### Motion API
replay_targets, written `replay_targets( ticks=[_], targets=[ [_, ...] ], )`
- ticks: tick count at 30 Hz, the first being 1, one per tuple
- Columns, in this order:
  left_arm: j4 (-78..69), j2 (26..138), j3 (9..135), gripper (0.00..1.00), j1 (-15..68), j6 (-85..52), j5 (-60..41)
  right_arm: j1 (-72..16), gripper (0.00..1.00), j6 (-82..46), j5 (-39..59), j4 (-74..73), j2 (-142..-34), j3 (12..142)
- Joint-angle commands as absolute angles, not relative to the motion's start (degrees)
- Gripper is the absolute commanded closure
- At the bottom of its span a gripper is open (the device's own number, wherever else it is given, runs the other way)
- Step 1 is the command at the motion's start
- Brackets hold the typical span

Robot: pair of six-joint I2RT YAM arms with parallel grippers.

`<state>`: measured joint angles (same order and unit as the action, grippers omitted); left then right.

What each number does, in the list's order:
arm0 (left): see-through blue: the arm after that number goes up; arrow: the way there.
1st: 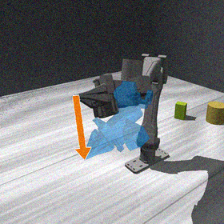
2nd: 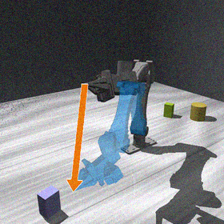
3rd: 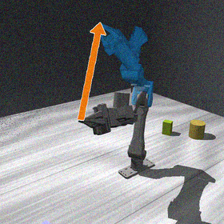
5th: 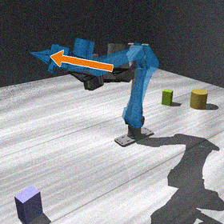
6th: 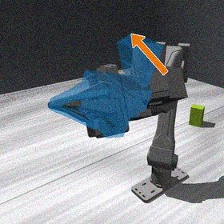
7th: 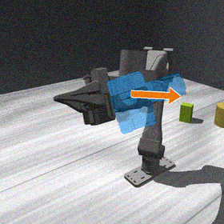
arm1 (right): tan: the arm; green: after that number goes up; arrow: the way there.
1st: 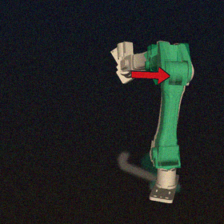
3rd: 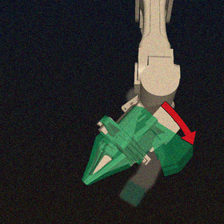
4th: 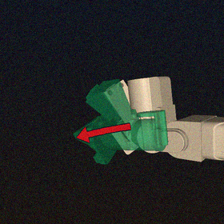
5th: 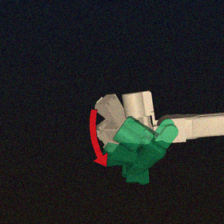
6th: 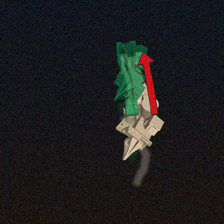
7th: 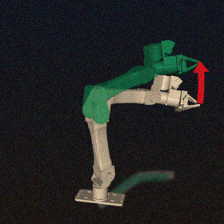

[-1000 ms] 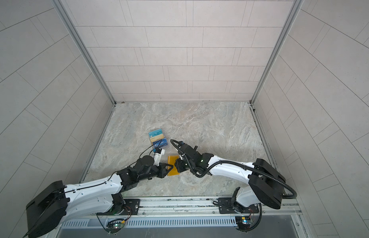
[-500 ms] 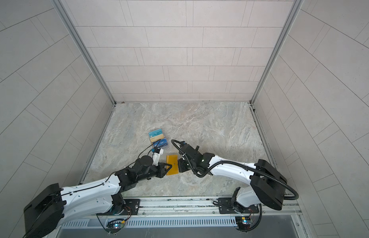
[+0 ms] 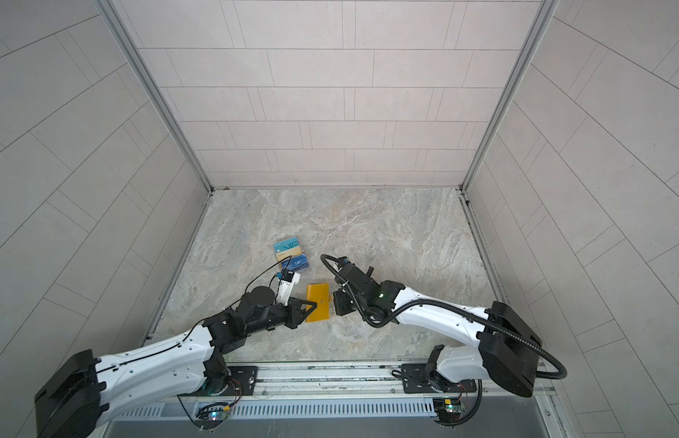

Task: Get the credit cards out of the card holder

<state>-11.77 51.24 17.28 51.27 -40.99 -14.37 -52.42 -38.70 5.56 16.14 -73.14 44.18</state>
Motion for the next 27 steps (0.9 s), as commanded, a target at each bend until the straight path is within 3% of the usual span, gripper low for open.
replay_targets(
  ticks=[1, 15, 17, 19, 21, 27],
  targets=[
    [-14.0, 49.0, 18.6, 1.0, 50.3, -38.9, -17.7, -51.7, 0.92, -38.1, 4.8, 17.0, -70.0, 42.6],
    [-19.6, 47.2, 20.4, 1.0, 40.2, -40.2, -35.2, -44.7, 0.77, -40.6, 13.4, 11.8, -57.4, 35.9],
    [-20.3, 47.6, 20.9, 1.0, 38.9, -40.5, -37.2, -44.0, 0.67, -41.2, 15.4, 9.9, -55.9, 34.3],
    [-21.4, 48.8, 21.4, 1.0, 37.1, -41.7, -40.0, -43.9, 0.51, -41.5, 17.5, 7.5, -54.2, 32.9],
    [-27.8, 50.6, 20.6, 1.0, 35.1, -45.5, -43.9, -43.8, 0.45, -41.9, 19.3, 5.2, -52.9, 31.8],
    [-36.0, 54.8, 21.9, 1.0, 33.0, -49.8, -48.7, -43.7, 0.44, -43.3, 23.1, -0.5, -49.9, 29.7]
  ],
)
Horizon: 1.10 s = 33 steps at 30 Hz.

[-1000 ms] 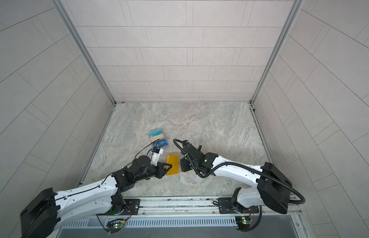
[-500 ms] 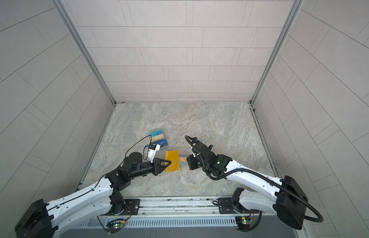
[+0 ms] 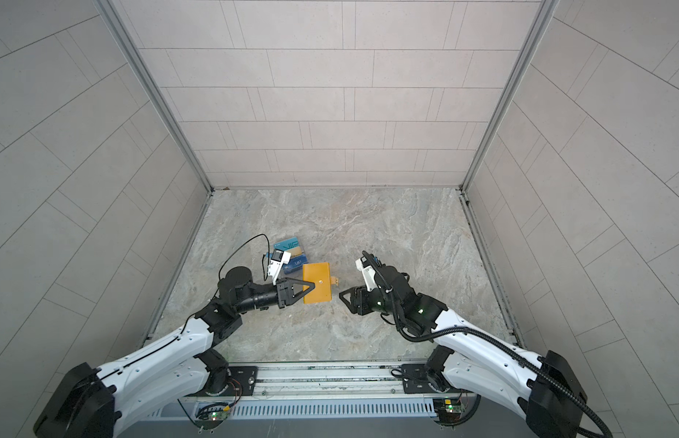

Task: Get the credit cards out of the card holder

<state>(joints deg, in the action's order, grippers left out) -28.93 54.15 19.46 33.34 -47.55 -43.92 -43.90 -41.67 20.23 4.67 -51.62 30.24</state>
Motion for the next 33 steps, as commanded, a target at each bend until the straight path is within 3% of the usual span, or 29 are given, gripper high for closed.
replay_targets(
  ticks=[1, 17, 33],
  targets=[
    [-36.0, 55.1, 22.3, 1.0, 33.0, -49.8, -49.1, -43.7, 0.45, -43.7, 23.7, -1.6, -49.5, 29.3],
    [-38.5, 55.3, 22.8, 1.0, 32.9, -51.2, -49.1, -41.8, 0.61, -49.5, 23.5, -10.0, -46.4, 27.1],
    [-41.7, 56.3, 22.5, 1.0, 32.9, -53.0, -48.6, -41.4, 0.62, -53.8, 24.0, -16.3, -46.8, 25.3]
  ],
)
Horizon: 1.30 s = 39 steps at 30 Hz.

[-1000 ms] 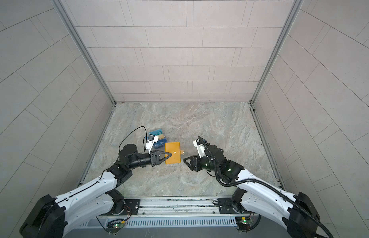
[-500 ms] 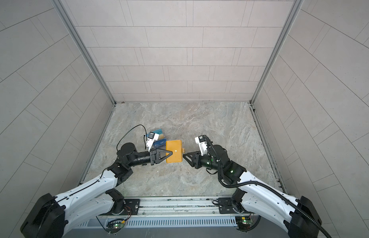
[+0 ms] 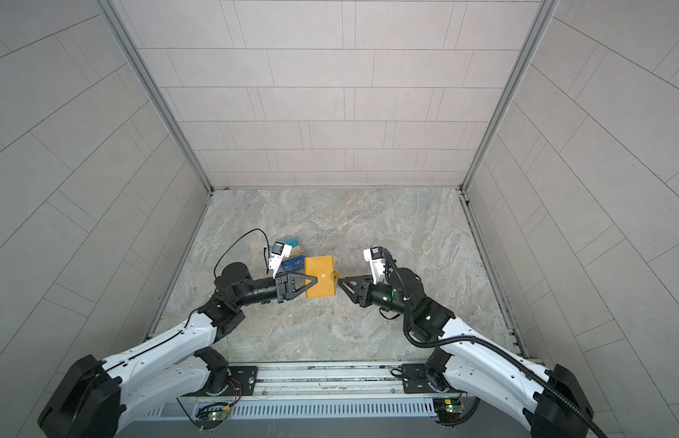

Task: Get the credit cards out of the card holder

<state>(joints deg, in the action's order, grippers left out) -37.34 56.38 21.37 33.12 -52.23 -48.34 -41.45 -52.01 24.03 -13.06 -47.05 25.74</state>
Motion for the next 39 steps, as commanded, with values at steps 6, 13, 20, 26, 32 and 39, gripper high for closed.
replay_targets(
  ticks=[6, 13, 20, 26, 32, 39],
  targets=[
    [-39.7, 54.9, 22.8, 1.0, 32.9, -51.9, -47.2, -41.4, 0.62, -55.1, 24.4, -19.0, -47.6, 24.7],
    [-38.6, 54.9, 23.2, 1.0, 32.9, -51.8, -46.4, -41.5, 0.62, -55.6, 25.4, -21.5, -48.5, 24.4],
    [-40.0, 56.2, 23.4, 1.0, 32.9, -52.7, -45.8, -41.7, 0.63, -57.7, 26.1, -26.4, -50.0, 23.6],
    [-41.5, 56.0, 23.6, 1.0, 32.9, -53.8, -45.8, -42.1, 0.65, -58.4, 25.7, -27.9, -52.0, 23.7],
    [-41.4, 55.3, 23.6, 1.0, 32.9, -54.0, -45.5, -42.2, 0.66, -58.1, 24.9, -26.7, -51.9, 23.7],
    [-40.2, 54.7, 23.6, 1.0, 32.9, -53.7, -45.0, -42.1, 0.68, -57.2, 22.9, -24.0, -50.4, 23.6]
  ],
)
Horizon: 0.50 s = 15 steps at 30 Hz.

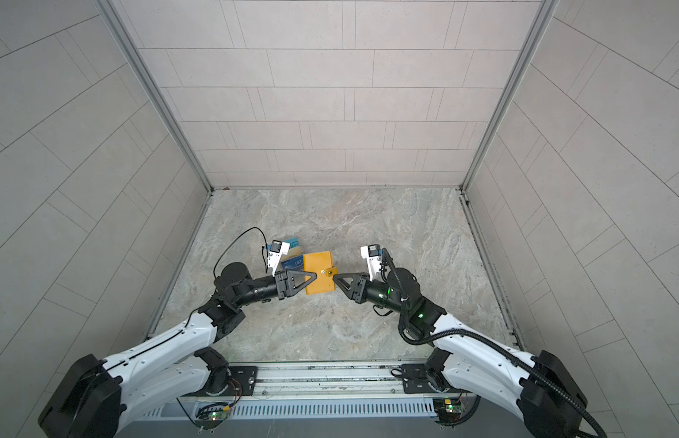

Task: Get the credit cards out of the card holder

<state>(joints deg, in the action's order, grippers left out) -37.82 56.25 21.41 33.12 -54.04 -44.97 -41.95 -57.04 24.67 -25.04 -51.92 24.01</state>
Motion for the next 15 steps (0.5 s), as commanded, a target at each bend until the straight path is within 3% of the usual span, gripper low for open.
replay_targets(
  ticks=[1, 15],
  targets=[
    [-40.1, 54.6, 23.6, 1.0, 32.9, -53.7, -44.9, -42.1, 0.68, -56.9, 22.6, -23.4, -50.2, 23.6],
    [-40.1, 54.5, 23.8, 1.0, 32.9, -53.7, -45.5, -44.9, 0.68, -54.5, 23.1, -24.3, -50.9, 24.7]
  ],
)
